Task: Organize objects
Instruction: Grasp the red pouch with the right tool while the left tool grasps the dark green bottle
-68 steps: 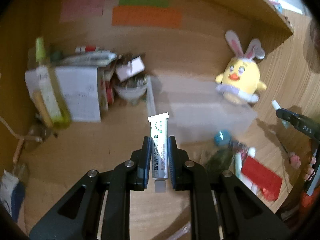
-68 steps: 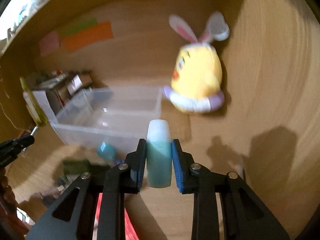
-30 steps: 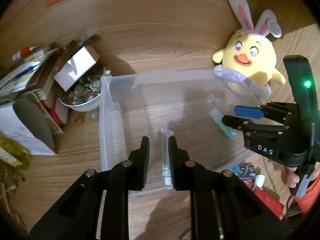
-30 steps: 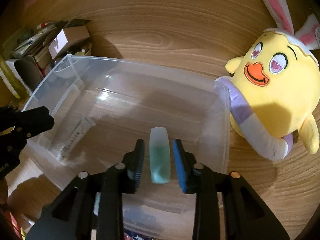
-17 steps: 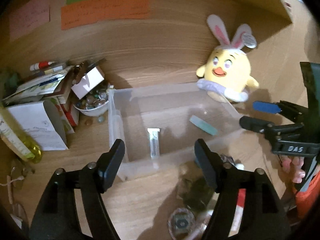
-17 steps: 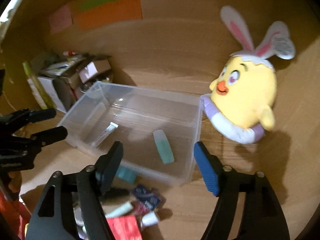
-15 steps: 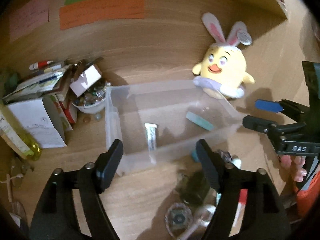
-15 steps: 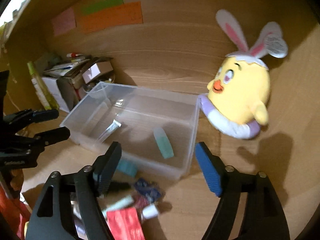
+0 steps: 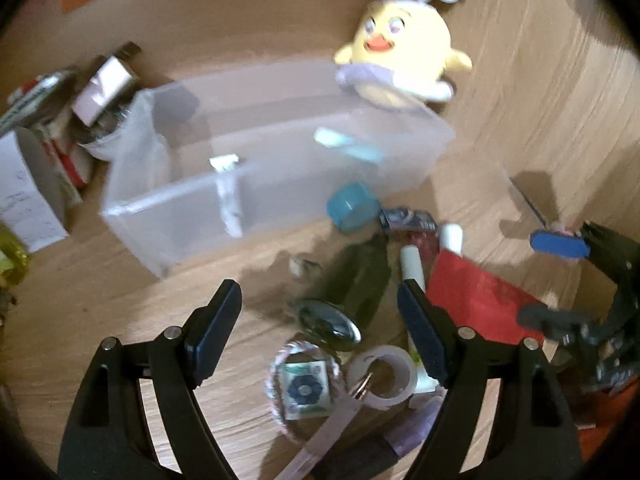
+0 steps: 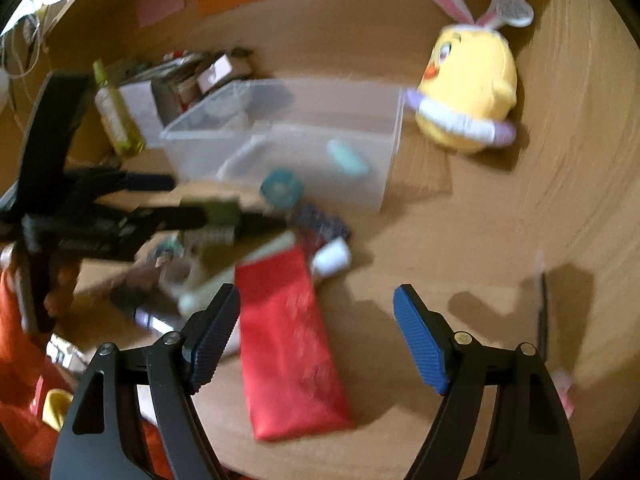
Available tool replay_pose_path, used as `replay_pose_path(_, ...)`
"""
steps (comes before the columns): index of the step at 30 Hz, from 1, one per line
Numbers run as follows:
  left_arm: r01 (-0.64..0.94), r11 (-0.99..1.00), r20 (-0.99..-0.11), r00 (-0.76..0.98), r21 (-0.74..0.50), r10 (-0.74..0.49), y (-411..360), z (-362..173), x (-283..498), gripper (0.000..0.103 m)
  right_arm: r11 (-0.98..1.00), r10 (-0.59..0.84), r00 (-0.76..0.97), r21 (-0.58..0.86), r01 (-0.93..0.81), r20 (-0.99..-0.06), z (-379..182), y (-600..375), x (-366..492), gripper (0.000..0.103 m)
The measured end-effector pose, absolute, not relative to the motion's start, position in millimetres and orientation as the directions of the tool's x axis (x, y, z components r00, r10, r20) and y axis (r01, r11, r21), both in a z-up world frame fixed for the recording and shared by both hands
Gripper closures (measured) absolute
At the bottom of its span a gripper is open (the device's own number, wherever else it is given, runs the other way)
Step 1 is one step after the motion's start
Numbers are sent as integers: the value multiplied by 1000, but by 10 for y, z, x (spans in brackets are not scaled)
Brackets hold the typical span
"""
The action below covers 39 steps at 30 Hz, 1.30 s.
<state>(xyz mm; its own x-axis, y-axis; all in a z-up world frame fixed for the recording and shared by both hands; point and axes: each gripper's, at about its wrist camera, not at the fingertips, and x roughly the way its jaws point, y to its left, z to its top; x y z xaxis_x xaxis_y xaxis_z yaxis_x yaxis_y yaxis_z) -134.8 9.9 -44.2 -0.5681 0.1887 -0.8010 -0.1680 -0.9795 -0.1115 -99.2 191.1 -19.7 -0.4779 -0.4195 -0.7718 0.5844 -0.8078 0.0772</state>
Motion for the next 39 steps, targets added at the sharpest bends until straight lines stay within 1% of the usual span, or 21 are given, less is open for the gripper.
replay_pose_path(5, -177, -977, -812, -548, -121, 200, 161, -549, -1432, 23, -804, -406, -441, 83, 589, -801, -409, 2002, -810, 27)
replay_pose_path(6, -176, -977, -810, -551, -121, 200, 168, -550, -1434, 24, -807, -401, -444, 80, 585, -801, -443, 2022, -779, 27)
replay_pose_path(7, -177, -976, -807, -554, -126, 204, 169, -547, -1433, 30, -812, -397, -450, 77, 579, -800, -466, 2037, -755, 27)
replay_pose_path(8, -177, -975, -805, -556, -131, 209, 170, -546, -1433, 33, -817, -390, -458, 70, 573, -799, -495, 2051, -737, 27)
replay_pose_path(10, -189, -970, -801, -551, -154, 234, 171, -557, -1428, 47, -820, -383, -467, 61, 569, -797, -523, 2066, -706, 28)
replay_pose_path(12, -191, -968, -796, -554, -161, 242, 174, -555, -1413, 52, -825, -382, -482, 55, 563, -789, -529, 2077, -689, 37)
replay_pose_path(13, -192, -969, -793, -561, -153, 237, 183, -553, -1400, 54, -825, -380, -483, 53, 562, -789, -531, 2082, -689, 48)
replay_pose_path(20, -183, -974, -772, -596, -136, 220, 182, -498, -1262, 59, -843, -376, -530, 43, 536, -760, -461, 2210, -657, 49)
replay_pose_path(26, -146, -979, -739, -642, -144, 204, 66, -358, -1105, 62, -863, -393, -588, 63, 501, -707, -227, 2392, -648, 49)
replay_pose_path(32, -116, -978, -685, -700, -173, 204, -70, -122, -969, 62, -865, -433, -640, 92, 493, -635, 88, 2488, -704, 49)
replay_pose_path(39, -73, -979, -603, -778, -192, 176, -249, 206, -888, 62, -850, -481, -682, 104, 516, -551, 424, 2304, -882, 49)
